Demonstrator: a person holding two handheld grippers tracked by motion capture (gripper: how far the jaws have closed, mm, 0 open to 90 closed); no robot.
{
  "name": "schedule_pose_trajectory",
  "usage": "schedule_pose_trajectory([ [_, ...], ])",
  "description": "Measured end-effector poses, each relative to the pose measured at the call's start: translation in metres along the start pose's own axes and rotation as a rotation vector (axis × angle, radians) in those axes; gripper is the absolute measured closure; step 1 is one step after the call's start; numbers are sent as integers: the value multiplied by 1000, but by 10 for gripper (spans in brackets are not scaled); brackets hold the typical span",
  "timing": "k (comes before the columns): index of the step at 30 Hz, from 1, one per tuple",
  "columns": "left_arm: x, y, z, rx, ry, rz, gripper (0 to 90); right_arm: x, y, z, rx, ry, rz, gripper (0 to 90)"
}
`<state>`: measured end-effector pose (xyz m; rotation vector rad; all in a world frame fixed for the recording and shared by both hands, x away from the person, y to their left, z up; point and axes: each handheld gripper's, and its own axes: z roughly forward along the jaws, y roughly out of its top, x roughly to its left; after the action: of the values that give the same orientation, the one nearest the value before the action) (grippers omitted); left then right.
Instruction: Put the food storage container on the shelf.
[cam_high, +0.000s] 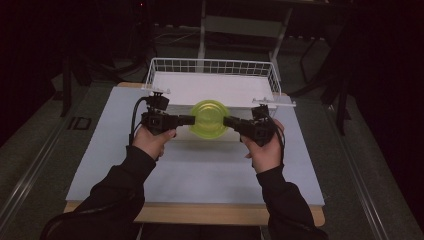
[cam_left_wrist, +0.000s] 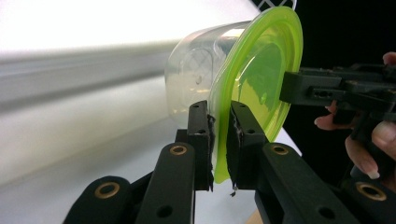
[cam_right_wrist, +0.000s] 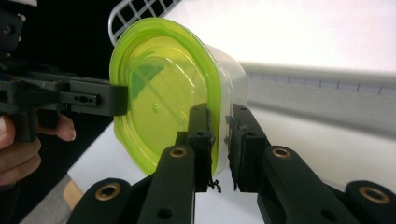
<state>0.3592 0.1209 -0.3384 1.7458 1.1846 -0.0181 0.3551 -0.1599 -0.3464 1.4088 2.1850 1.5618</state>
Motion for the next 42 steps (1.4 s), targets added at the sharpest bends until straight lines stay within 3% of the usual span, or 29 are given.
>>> schedule_pose_trajectory([
  [6,-4,25,3,-5,23,3,819,-5,20,2,-24,-24,23,800],
  [14,2,52,13,6,32,-35,818,-14,44,9,-16,-51,75,799],
  [21,12,66,22,0,29,-63,814,-21,58,17,-14,-78,97,797],
  [23,12,67,23,4,33,-61,813,-21,60,18,-12,-78,102,797],
  [24,10,69,24,8,47,-46,812,-21,63,20,1,-99,101,796],
  [28,13,74,28,11,24,-76,805,-25,67,21,13,-101,134,796],
  [30,11,74,33,31,31,-65,708,-27,70,22,17,-103,140,796],
  [32,9,74,39,41,50,-54,687,-28,73,23,26,-105,155,789],
  [35,11,73,45,40,57,-69,647,-32,77,26,40,-111,175,753],
  [38,13,74,49,25,71,-77,586,-37,78,28,24,-92,205,658],
  [39,13,74,49,25,71,-77,583,-37,78,28,24,-92,205,658],
  [42,16,74,51,24,76,-94,508,-41,80,33,21,-87,194,538],
])
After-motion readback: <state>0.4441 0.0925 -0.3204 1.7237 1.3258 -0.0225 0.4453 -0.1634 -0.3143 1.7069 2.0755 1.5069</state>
